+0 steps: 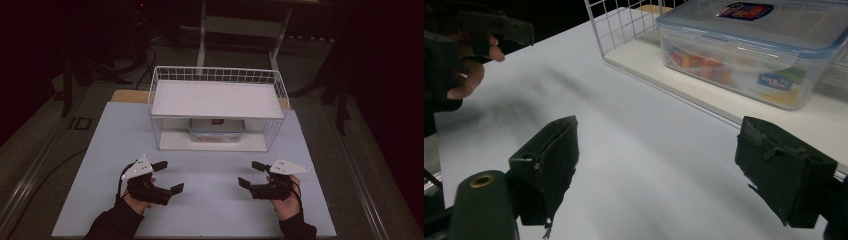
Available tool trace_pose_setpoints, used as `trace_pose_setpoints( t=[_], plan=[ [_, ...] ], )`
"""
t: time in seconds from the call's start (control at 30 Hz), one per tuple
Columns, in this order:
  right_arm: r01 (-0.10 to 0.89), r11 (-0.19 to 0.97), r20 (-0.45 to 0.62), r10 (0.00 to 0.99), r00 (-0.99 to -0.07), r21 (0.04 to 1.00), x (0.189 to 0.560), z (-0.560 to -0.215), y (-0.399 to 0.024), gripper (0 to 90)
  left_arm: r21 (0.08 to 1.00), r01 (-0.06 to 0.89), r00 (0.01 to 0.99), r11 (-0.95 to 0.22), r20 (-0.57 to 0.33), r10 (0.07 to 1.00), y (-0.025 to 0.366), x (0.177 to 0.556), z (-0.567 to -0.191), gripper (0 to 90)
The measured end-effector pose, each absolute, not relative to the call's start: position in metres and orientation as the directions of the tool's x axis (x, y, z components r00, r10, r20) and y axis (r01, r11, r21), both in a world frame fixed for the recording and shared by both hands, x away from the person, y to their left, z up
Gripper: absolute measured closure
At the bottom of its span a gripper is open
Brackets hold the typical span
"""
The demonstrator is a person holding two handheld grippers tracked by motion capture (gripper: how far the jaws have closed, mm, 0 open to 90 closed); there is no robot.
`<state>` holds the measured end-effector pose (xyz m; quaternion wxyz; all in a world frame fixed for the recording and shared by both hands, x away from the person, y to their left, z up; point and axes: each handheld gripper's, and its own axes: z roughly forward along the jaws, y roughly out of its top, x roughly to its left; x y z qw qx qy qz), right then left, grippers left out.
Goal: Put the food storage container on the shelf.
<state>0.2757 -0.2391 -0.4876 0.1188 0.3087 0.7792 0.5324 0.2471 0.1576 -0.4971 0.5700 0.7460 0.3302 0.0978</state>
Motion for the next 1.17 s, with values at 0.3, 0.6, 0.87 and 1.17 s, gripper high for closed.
trace_pose_setpoints(
  t=[0.3,0.6,0.87,1.17],
  plan=[
    [0.349,0.235,0.133,0.626,-0.768,0.907,0.265,-0.488,-0.257,17.2,0.921,0.363,0.769,-0.142,-0.210,0.604,0.162,0.241,-0.496,0.0],
    [0.338,0.236,0.128,0.617,-0.777,0.911,0.258,-0.491,-0.274,17.5,0.927,0.351,0.759,-0.133,-0.199,0.620,0.174,0.238,-0.494,0.0],
    [0.346,0.232,0.122,0.646,-0.753,0.909,0.252,-0.493,-0.291,17.3,0.921,0.368,0.750,-0.128,-0.212,0.626,0.177,0.239,-0.499,0.0],
    [0.346,0.234,0.122,0.642,-0.757,0.909,0.252,-0.494,-0.293,16.5,0.913,0.381,0.761,-0.144,-0.221,0.610,0.173,0.241,-0.504,0.0]
  ],
)
